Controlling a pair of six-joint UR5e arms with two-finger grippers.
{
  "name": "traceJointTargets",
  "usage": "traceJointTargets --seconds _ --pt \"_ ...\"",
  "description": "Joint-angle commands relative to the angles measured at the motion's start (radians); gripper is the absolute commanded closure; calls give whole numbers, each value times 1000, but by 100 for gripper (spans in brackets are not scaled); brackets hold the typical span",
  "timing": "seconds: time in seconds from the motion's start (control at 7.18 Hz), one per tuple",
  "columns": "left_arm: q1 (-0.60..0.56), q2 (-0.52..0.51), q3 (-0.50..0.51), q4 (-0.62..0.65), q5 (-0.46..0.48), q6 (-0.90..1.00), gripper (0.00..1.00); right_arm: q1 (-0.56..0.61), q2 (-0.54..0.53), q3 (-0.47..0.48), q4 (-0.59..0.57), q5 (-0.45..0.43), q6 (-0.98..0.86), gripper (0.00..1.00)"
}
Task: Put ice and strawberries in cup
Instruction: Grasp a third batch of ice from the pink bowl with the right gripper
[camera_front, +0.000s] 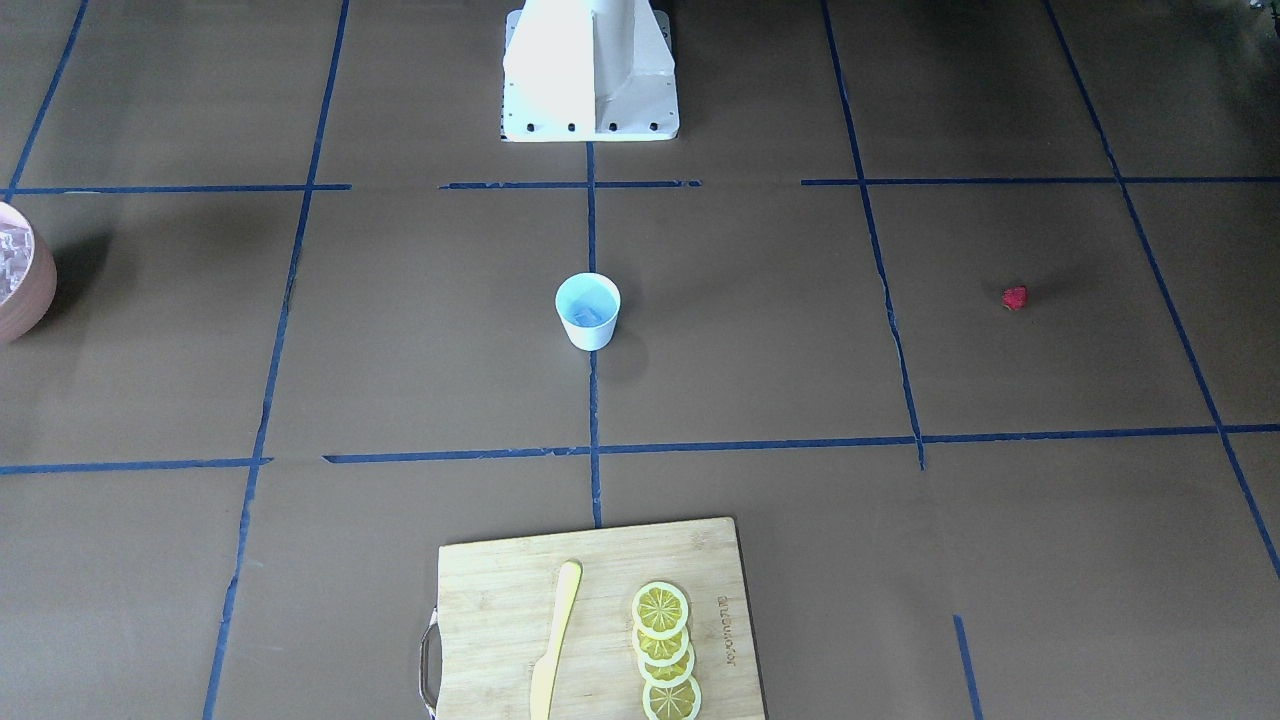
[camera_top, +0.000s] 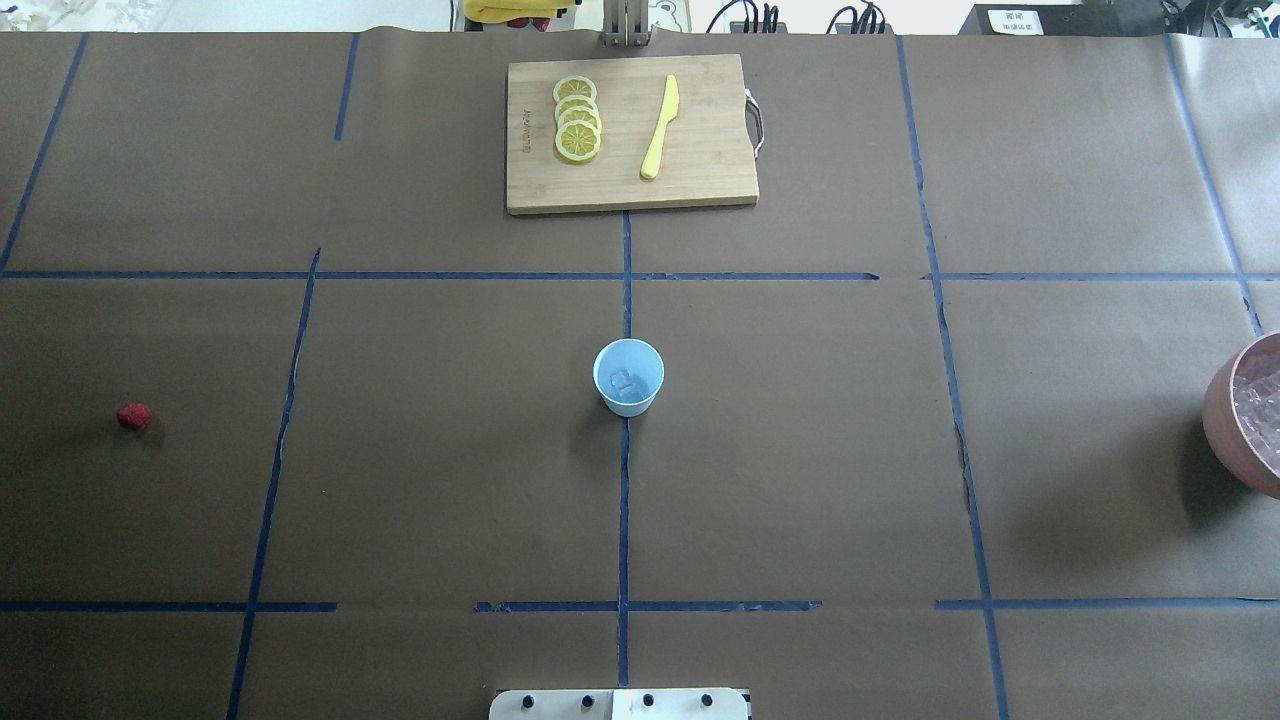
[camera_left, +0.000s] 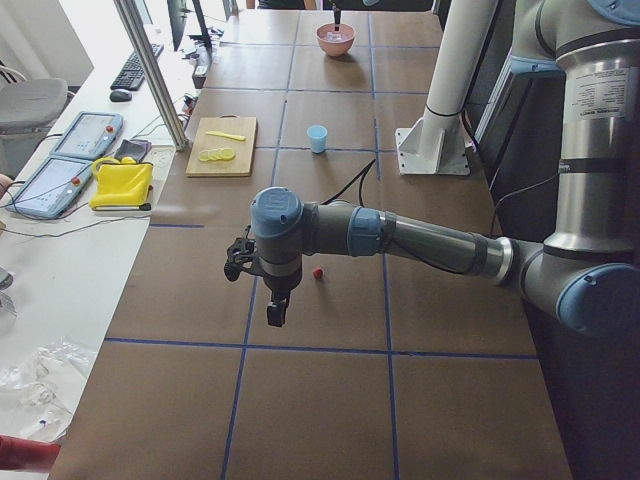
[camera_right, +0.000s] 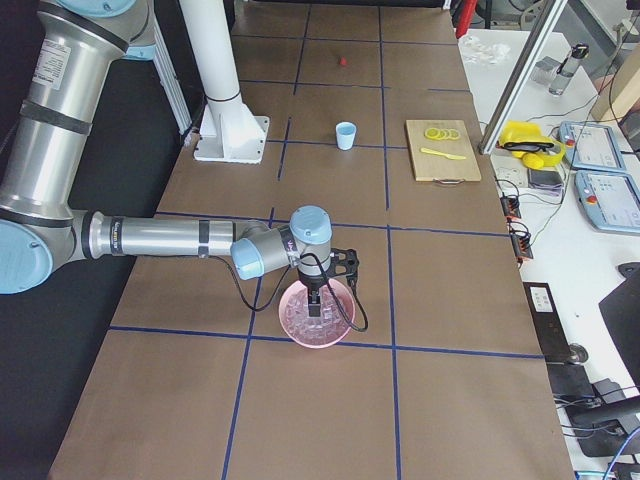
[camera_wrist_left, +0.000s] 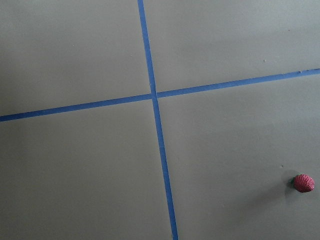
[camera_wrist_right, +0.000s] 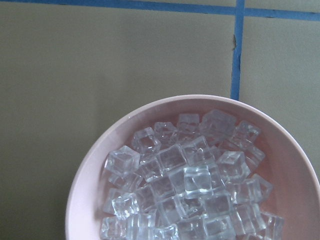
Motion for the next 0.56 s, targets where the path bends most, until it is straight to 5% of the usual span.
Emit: traceJointTargets --seconds 0.0,0.42 --pt "1 0 1 2 0 0 0 2 28 -48 1 -3 -6 2" --pt "1 0 4 0 0 0 0 0 71 -150 87 -9 3 2"
